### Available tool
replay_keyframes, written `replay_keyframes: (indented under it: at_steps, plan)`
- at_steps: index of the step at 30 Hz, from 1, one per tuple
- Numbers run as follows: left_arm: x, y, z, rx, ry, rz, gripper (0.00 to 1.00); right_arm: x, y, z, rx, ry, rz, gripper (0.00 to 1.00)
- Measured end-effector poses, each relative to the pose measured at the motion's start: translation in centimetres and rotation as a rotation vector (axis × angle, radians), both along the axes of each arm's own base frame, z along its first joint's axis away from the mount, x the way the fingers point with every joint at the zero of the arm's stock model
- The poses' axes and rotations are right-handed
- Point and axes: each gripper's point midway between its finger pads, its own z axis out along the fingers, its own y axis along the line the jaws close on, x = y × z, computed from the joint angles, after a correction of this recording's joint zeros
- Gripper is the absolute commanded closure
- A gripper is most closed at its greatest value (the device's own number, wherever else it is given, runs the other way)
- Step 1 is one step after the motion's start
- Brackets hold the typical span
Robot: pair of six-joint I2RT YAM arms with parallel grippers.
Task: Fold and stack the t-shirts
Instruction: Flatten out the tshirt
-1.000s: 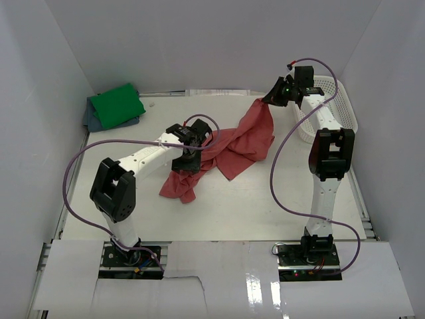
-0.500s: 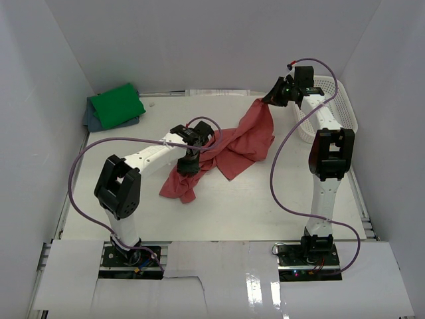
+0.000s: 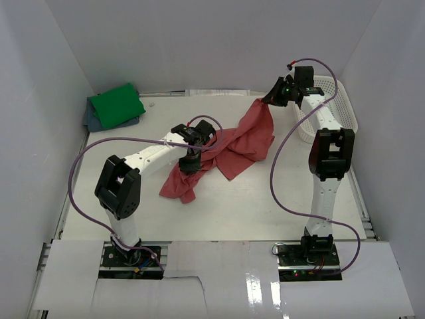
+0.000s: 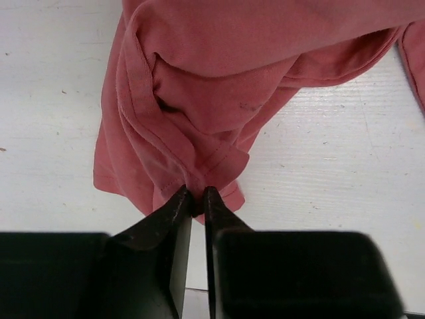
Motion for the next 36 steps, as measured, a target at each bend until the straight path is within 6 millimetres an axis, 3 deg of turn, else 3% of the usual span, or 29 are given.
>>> replay_keyframes:
  at_steps: [3, 9, 13, 17, 20, 24, 26, 31, 36]
  plan:
    - [0.1, 0.0, 0.0, 0.002, -0.003, 0.003, 0.99, 0.0, 0.0, 0.0, 0.002, 0.0, 0.002, 0.92]
    - [0.2, 0.2, 0.1, 0.012, -0.009, -0.01, 1.0, -0.8, 0.1, -0.3, -0.03, 0.034, 0.012, 0.92]
    - [0.8, 0.1, 1.1, 0.0, -0.032, -0.028, 1.0, -2.2, 0.2, 0.9, -0.07, 0.04, 0.024, 0.92]
    - [2.3, 0.2, 4.7, -0.067, -0.122, -0.048, 1.0, -5.4, 1.0, 6.3, -0.086, -0.036, 0.052, 0.92]
    - [4.2, 1.5, 9.8, -0.152, -0.245, -0.033, 1.0, -9.0, 1.7, 12.1, -0.084, -0.141, 0.074, 0.92]
    - [6.5, 6.3, 17.4, -0.233, -0.454, 0.043, 1.0, -13.7, 2.7, 19.6, -0.099, -0.313, 0.103, 0.92]
    - [6.7, 8.7, 20.1, -0.236, -0.535, 0.082, 1.0, -15.9, 3.3, 22.4, -0.106, -0.385, 0.117, 0.92]
    - [5.5, 10.7, 23.8, -0.252, -0.647, 0.09, 1.0, -20.8, 2.5, 24.8, -0.141, -0.46, 0.102, 0.92]
    - [4.9, 12.1, 25.2, -0.23, -0.692, 0.124, 1.0, -24.6, 0.4, 25.9, -0.183, -0.506, 0.057, 0.92]
